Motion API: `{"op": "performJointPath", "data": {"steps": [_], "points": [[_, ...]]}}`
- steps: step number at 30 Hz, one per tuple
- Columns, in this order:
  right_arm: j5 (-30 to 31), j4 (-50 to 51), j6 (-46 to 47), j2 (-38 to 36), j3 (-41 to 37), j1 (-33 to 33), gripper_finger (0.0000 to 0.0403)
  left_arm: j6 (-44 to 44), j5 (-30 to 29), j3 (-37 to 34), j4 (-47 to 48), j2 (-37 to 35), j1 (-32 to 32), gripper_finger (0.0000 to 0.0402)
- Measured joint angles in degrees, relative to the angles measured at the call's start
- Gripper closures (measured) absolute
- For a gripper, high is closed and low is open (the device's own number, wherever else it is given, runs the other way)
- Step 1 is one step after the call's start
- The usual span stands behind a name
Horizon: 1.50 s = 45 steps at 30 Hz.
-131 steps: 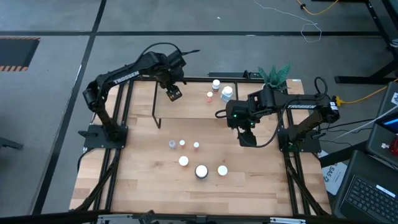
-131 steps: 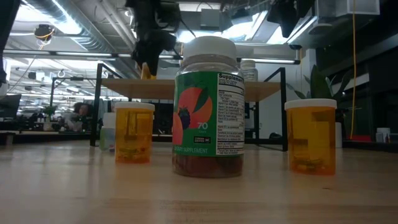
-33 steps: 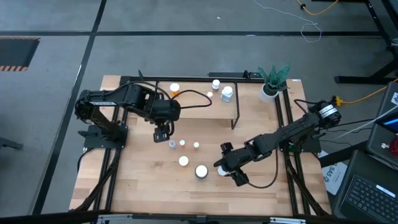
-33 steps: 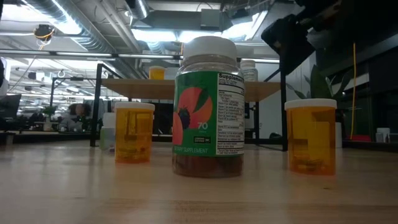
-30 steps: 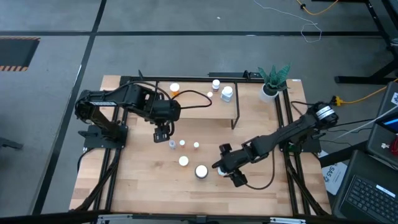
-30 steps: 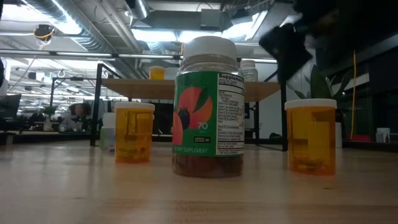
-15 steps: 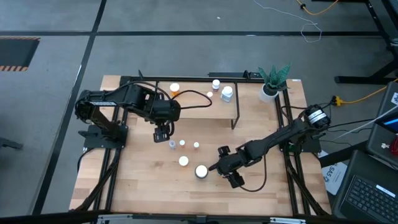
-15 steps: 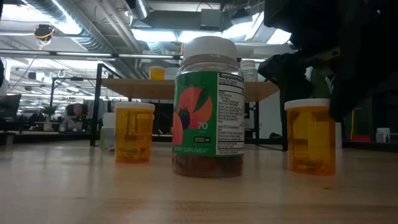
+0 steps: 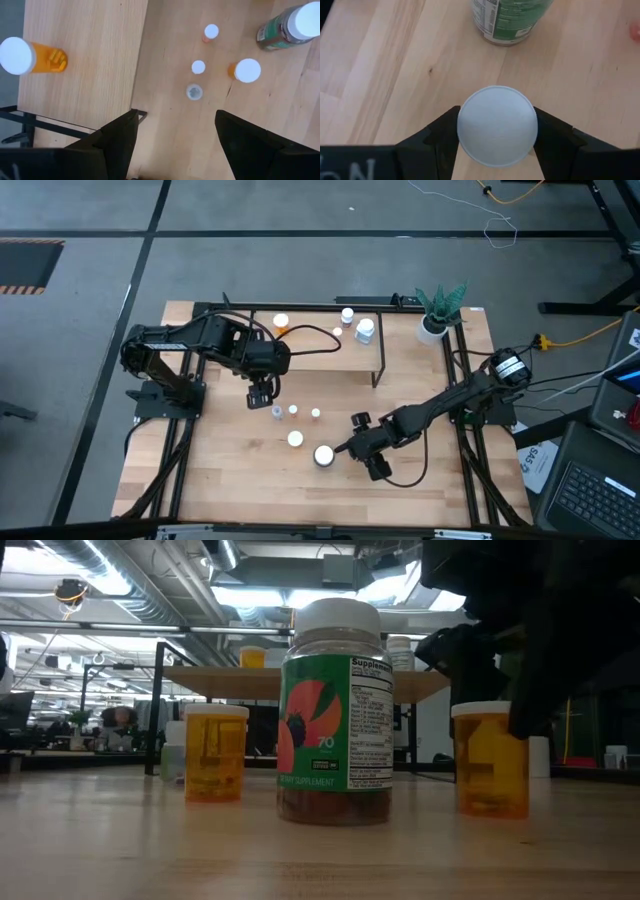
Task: Pick and place medicine bottles onto shelf by color
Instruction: Put the right orange pill bottle on the shelf
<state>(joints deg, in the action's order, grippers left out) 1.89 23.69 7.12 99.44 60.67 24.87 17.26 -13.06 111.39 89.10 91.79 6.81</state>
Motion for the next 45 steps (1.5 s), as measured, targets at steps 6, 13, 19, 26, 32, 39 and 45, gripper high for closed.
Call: {"op": "performJointPath", "data": {"steps": [6, 13, 19, 26, 32, 39, 45], "points": [[0.17, 14.35, -0.93, 0.00, 8.10, -1.36, 0.0192, -1.34, 0.00, 0.00, 0.00, 0.00, -0.02, 0.0141], [0.49, 31.60, -10.46, -0.03, 23.13, -3.57, 0.0192, -1.38, -2.23, 0.00, 0.44, 0.00, -0.02, 0.0141], [10.85, 46.25, -15.25, -0.11, 37.06, -6.79, 0.0192, -1.34, -2.51, 0.00, 0.90, 0.00, -0.02, 0.0141], [14.52, 51.90, -19.35, -0.20, 48.23, -13.70, 0.0187, -1.32, -2.96, 0.00, 0.90, 0.00, -0.02, 0.0141], [10.55, 50.68, -21.99, -0.20, 48.10, -22.55, 0.0188, -1.29, -3.04, 0.00, 0.92, 0.00, -0.02, 0.0141], [6.00, 44.27, -22.41, -0.11, 41.67, -32.19, 0.0187, -0.84, -3.25, 0.00, 0.92, 0.00, -0.02, 0.0141], [1.01, 39.56, -20.80, -0.07, 38.51, -37.28, 0.0187, -0.86, -4.50, 0.00, 0.92, 0.00, 0.00, 0.0141]]}}
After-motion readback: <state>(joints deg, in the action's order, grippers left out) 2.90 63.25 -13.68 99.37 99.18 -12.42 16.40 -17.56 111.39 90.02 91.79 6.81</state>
